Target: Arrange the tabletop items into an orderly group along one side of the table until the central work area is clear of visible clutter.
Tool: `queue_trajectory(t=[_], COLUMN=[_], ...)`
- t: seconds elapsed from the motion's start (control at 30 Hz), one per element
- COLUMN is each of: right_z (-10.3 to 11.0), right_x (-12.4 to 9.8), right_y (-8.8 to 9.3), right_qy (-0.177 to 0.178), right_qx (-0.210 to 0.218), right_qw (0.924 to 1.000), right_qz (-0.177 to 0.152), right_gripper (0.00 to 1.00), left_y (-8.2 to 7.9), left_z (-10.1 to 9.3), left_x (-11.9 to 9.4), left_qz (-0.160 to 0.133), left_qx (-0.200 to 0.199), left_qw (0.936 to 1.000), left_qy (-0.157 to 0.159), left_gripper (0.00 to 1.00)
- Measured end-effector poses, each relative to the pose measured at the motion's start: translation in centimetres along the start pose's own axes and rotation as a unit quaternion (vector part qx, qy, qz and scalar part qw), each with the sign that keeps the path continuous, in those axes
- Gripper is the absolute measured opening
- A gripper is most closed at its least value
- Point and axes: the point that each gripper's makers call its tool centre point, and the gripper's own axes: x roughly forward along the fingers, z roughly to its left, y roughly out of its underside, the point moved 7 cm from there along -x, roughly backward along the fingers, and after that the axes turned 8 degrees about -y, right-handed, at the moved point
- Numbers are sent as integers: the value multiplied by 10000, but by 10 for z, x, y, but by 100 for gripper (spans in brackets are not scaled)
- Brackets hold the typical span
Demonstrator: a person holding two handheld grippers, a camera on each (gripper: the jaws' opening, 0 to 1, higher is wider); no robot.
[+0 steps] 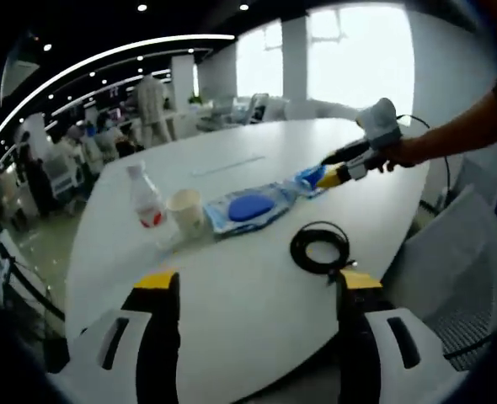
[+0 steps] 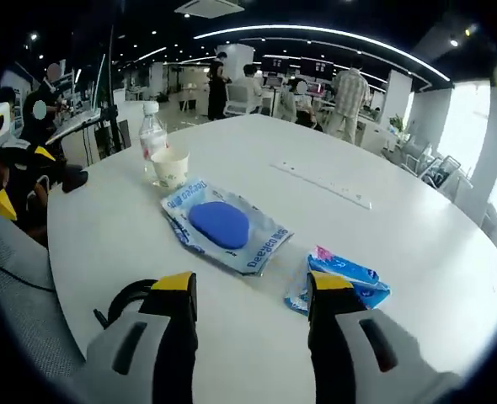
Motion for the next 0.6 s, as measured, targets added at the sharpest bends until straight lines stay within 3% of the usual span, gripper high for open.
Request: queue_trajectory(t=[0.2, 0.37, 0.6], right_z=[-4, -11, -22], right_x=[-9, -15, -22], right_y=[0, 1, 3], right_qy=[-46, -79, -85], right_qx=[-333, -571, -812], right_qw=[9994, 9982, 9962], right_qz=[56, 150, 302], right_gripper=[61, 68, 78], left_y=[4, 2, 2], left_z=[-4, -4, -17], left_x=[-9, -12, -8], left_qz=[-72, -350, -411], left_qx=[69, -103, 245], left_qw=[10000, 9993, 9989], left_qy=[-9, -120, -8], left_gripper=[83, 87, 95])
